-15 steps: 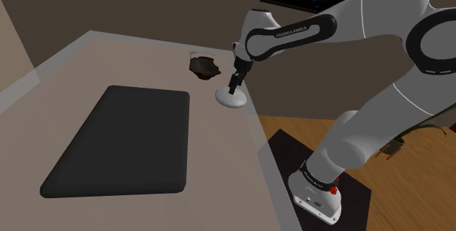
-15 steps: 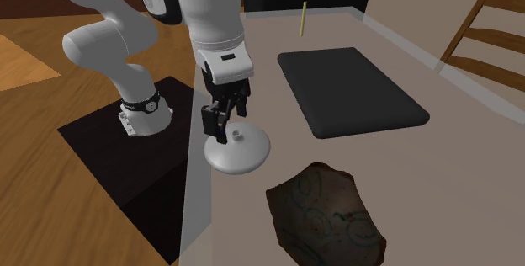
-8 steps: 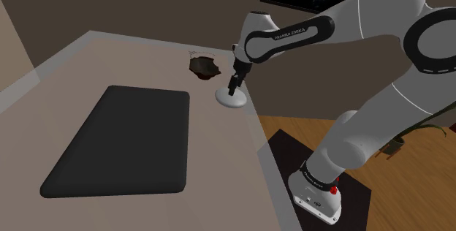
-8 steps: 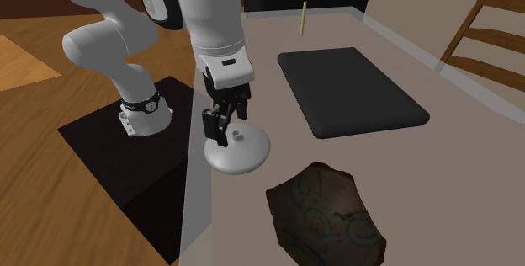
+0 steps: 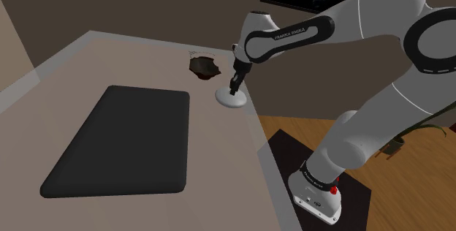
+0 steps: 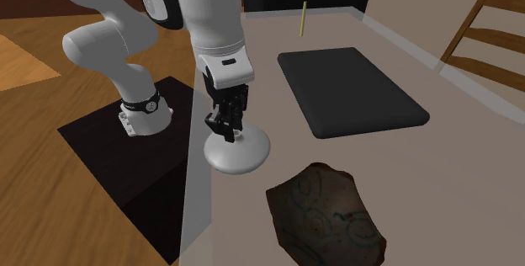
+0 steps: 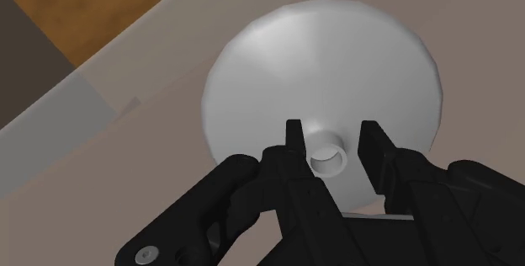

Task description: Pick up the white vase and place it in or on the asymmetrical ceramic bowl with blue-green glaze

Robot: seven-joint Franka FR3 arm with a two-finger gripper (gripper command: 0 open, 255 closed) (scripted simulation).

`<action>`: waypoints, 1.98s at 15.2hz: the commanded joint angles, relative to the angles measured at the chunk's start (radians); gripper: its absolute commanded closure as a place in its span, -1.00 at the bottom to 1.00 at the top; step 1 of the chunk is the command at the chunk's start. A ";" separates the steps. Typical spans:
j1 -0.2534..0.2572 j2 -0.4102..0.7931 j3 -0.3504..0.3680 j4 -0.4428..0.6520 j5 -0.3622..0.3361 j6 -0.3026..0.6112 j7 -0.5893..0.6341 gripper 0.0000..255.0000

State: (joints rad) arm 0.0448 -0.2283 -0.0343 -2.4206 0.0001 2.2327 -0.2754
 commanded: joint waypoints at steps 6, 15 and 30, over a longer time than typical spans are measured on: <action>0.000 -0.019 0.000 0.023 -0.001 -0.043 0.001 1.00; 0.000 -0.065 0.002 0.105 -0.002 -0.170 0.002 1.00; 0.000 -0.099 0.003 0.276 -0.003 -0.376 0.004 1.00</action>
State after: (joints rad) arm 0.0445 -0.3267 -0.0317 -2.1594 -0.0025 1.8722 -0.2719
